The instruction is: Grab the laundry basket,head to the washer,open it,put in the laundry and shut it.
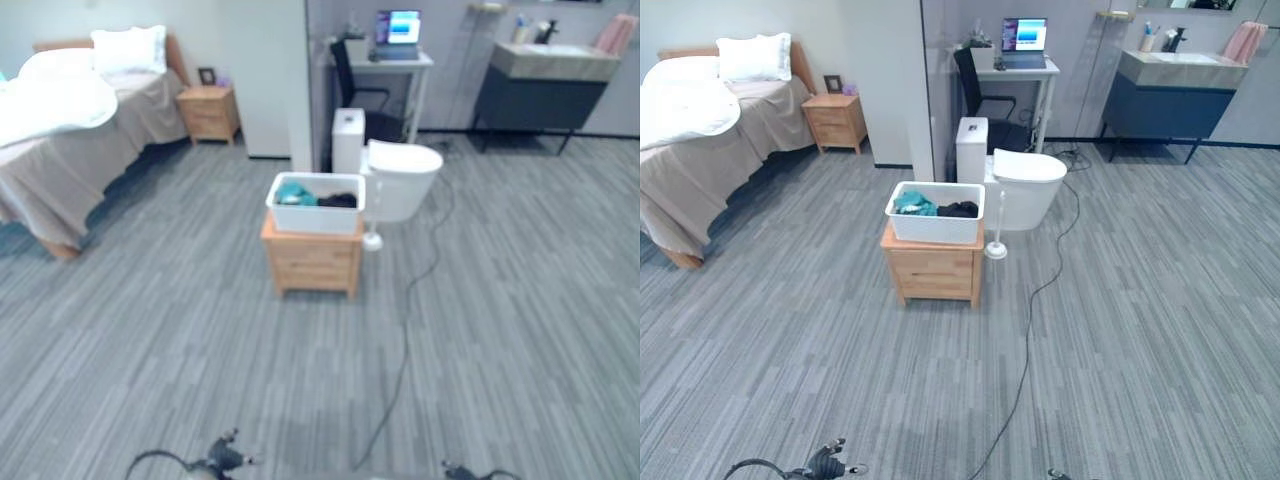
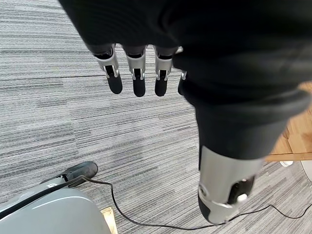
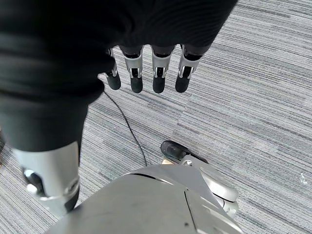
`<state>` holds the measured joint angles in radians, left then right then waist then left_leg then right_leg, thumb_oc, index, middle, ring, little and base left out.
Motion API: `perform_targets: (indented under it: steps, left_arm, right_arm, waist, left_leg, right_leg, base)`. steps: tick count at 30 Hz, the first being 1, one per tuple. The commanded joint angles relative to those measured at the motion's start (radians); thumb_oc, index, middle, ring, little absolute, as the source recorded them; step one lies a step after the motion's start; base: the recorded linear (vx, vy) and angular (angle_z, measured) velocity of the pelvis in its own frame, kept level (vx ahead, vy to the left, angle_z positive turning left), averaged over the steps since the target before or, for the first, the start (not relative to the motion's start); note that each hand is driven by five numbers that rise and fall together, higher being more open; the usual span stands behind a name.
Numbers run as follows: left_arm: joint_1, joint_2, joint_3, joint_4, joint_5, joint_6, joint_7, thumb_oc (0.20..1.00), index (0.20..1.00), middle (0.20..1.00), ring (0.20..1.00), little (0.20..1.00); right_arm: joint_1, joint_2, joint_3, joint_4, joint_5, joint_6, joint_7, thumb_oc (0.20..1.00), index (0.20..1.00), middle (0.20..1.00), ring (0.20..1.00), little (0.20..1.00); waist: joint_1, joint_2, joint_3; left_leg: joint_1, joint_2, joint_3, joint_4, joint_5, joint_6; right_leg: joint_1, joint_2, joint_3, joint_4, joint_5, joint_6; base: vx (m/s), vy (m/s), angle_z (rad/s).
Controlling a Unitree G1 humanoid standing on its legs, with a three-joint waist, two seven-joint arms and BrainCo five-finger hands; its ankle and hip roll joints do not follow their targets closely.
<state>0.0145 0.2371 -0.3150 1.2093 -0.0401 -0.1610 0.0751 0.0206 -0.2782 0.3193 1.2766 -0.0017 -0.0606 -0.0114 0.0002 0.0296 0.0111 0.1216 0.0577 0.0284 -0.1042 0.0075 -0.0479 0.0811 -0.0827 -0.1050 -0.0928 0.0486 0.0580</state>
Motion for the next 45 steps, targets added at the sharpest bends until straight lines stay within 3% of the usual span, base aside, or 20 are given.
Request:
perform_targets:
  steps: [1, 31, 39, 40, 41, 43, 44, 45]
  left_arm:
    - [-0.079, -0.011, -0.007, 0.057, 0.007, -0.021, -0.003, 1.000, 1.000, 1.000, 1.000, 1.000]
    - [-0.075, -0.004, 0.000, 0.062, -0.004, -0.017, -0.003, 1.000, 1.000, 1.000, 1.000, 1.000]
    - [-0.087, 0.019, 0.008, 0.050, -0.019, -0.015, -0.001, 1.000, 1.000, 1.000, 1.000, 1.000]
    - [-0.088, 0.030, 0.012, 0.048, -0.023, -0.014, -0.005, 1.000, 1.000, 1.000, 1.000, 1.000]
    - [-0.084, 0.039, 0.021, 0.044, -0.032, -0.013, -0.012, 1.000, 1.000, 1.000, 1.000, 1.000]
    - [-0.091, 0.049, 0.031, 0.027, -0.053, -0.008, -0.015, 1.000, 1.000, 1.000, 1.000, 1.000]
    - [-0.089, 0.050, 0.033, 0.022, -0.055, -0.008, -0.015, 1.000, 1.000, 1.000, 1.000, 1.000]
    - [-0.090, 0.054, 0.035, 0.021, -0.057, -0.008, -0.012, 1.000, 1.000, 1.000, 1.000, 1.000]
  right_arm:
    - [-0.020, 0.026, 0.056, 0.059, -0.037, -0.001, 0.019, 1.000, 1.000, 1.000, 1.000, 1.000]
    - [-0.012, 0.035, 0.064, 0.046, -0.023, -0.002, 0.025, 1.000, 1.000, 1.000, 1.000, 1.000]
    - [-0.019, 0.012, 0.017, 0.042, 0.049, -0.007, 0.026, 1.000, 1.000, 1.000, 1.000, 1.000]
    - [-0.021, 0.007, 0.011, 0.034, 0.067, -0.014, 0.028, 1.000, 1.000, 1.000, 1.000, 1.000]
    - [-0.022, -0.003, 0.009, 0.007, 0.080, -0.022, 0.033, 1.000, 1.000, 1.000, 1.000, 1.000]
    - [-0.032, -0.031, 0.006, -0.066, 0.093, -0.026, 0.029, 1.000, 1.000, 1.000, 1.000, 1.000]
    - [-0.035, -0.037, 0.009, -0.091, 0.096, -0.029, 0.024, 1.000, 1.000, 1.000, 1.000, 1.000]
    - [-0.043, -0.059, 0.022, -0.145, 0.095, -0.026, 0.020, 1.000, 1.000, 1.000, 1.000, 1.000]
  waist:
    - [0.004, -0.029, 0.048]
    - [0.004, -0.037, 0.051]
    - [-0.007, -0.043, 0.061]
    - [-0.006, -0.053, 0.073]
    - [-0.001, -0.067, 0.099]
    - [0.004, -0.079, 0.160]
    - [0.001, -0.085, 0.171]
    - [0.006, -0.093, 0.183]
  left_leg:
    - [-0.008, -0.013, -0.015, 0.017, -0.094, 0.028]
    - [0.006, 0.000, -0.010, 0.017, -0.098, 0.021]
    - [-0.009, 0.030, -0.024, 0.017, -0.081, 0.008]
    - [-0.024, 0.060, -0.023, 0.055, -0.078, -0.001]
    - [-0.099, 0.076, -0.019, 0.228, -0.074, -0.008]
    - [-0.284, 0.095, -0.022, 0.517, 0.041, 0.000]
    - [-0.323, 0.105, 0.012, 0.583, 0.046, 0.018]
    - [-0.427, 0.096, 0.083, 0.626, 0.008, 0.031]
  right_leg:
    - [0.027, -0.037, -0.032, 0.006, -0.062, 0.035]
    - [0.039, -0.025, -0.030, 0.006, -0.076, 0.028]
    - [0.028, 0.011, 0.007, 0.006, -0.089, 0.000]
    - [0.006, 0.035, 0.044, 0.062, -0.122, -0.026]
    - [-0.002, 0.049, 0.051, 0.114, -0.148, -0.053]
    - [-0.005, 0.063, 0.031, 0.144, -0.157, -0.085]
    - [-0.002, 0.065, 0.028, 0.142, -0.165, -0.094]
    - [0.010, 0.065, 0.020, 0.124, -0.180, -0.092]
  base:
    - [0.00, 0.000, 0.00]
    - [0.00, -0.002, 0.00]
    - [0.01, -0.099, 0.01]
    - [0.01, -0.257, 0.09]
    - [-0.03, -0.340, 0.10]
    - [-0.07, -0.283, 0.11]
    - [0.09, -0.246, 0.25]
    - [0.12, -0.139, 0.19]
